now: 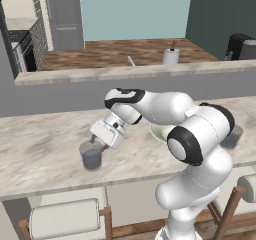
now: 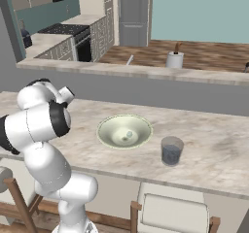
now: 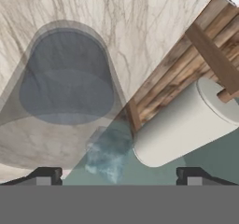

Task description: There are four ice cubes in the ice bowl. Place two ice cubes in each glass of water.

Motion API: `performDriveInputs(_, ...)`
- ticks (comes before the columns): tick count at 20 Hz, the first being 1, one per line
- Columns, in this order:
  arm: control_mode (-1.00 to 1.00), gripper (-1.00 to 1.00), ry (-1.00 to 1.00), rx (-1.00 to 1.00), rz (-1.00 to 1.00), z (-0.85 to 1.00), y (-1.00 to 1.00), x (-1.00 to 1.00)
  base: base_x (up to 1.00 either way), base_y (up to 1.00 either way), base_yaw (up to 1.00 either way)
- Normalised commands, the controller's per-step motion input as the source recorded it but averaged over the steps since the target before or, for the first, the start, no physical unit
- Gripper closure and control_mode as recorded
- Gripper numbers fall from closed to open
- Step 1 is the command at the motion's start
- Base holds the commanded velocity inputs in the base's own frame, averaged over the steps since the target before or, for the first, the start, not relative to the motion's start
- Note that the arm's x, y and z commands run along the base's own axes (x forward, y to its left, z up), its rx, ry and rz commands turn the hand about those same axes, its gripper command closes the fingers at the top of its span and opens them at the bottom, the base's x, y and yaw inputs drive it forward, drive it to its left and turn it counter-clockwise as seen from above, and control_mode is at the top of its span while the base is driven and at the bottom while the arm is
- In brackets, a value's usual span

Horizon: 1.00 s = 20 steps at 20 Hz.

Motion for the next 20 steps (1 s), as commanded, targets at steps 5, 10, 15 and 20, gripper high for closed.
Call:
performDriveInputs(5,-1.0,-1.0,-0.02,0.0,0.03,0.08,0.0,0.0,0.0,0.0,0.0)
performDriveInputs(10,-1.0,-1.0,-0.14,0.0,0.04,0.21,0.0,0.03,0.0,0.0,0.0)
performDriveInputs(15,-1.0,-1.0,-0.25,0.0,0.02,0.05,0.01,0.19,0.0,0.0,0.0)
performDriveInputs(20,-1.0,-1.0,-0.18,0.0,0.0,0.2,-0.06,-0.12,0.0,0.0,0.0)
